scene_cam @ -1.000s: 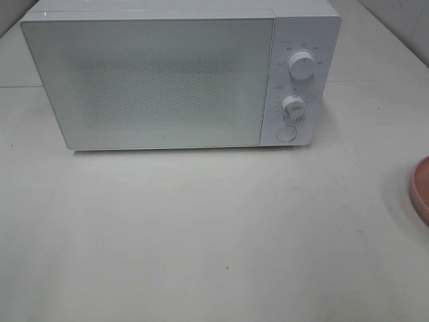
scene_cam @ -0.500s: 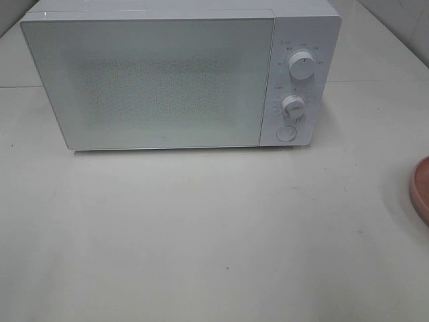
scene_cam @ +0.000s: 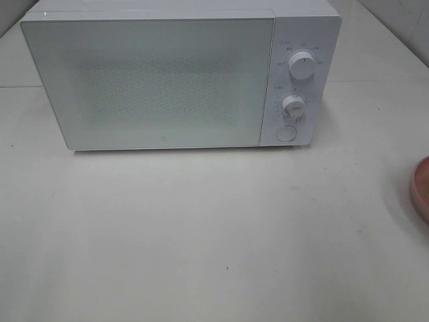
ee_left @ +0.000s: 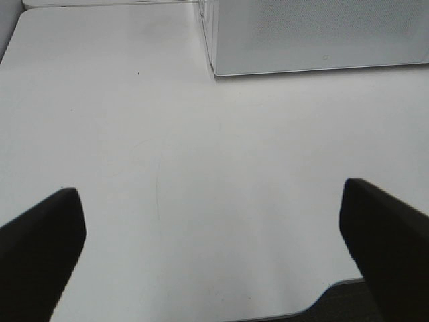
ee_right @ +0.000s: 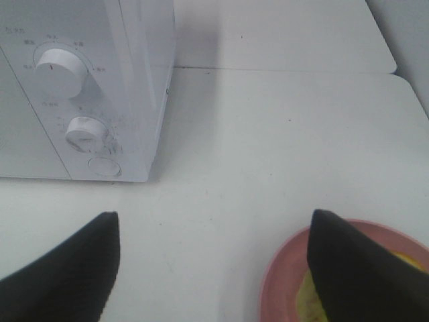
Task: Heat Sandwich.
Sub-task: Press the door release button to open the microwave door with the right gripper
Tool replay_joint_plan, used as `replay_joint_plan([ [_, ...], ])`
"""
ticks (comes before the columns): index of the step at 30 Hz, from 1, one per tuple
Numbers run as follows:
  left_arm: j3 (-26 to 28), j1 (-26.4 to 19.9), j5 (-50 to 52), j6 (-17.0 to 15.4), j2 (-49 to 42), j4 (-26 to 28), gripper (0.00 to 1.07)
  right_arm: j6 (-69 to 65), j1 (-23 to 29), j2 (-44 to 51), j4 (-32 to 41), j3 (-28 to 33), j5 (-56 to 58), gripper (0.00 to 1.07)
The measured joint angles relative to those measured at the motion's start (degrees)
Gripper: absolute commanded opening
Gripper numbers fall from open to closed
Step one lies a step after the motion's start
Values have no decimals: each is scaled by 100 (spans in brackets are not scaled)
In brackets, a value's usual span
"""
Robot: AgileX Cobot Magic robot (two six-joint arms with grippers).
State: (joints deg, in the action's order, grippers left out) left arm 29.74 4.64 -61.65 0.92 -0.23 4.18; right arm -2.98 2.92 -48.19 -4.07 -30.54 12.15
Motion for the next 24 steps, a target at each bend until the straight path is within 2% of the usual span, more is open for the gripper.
replay_joint_plan([
  [13, 0, 0, 0, 0, 0, 0, 98, -69, 0, -1129, 0, 29, -2045, 75],
  [16, 0, 0, 0, 0, 0, 0, 98, -57, 0, -1404, 0, 350, -3266, 75],
  [24, 0, 0, 0, 0, 0, 0, 98, 103, 0, -2023, 6, 991, -4882, 75],
])
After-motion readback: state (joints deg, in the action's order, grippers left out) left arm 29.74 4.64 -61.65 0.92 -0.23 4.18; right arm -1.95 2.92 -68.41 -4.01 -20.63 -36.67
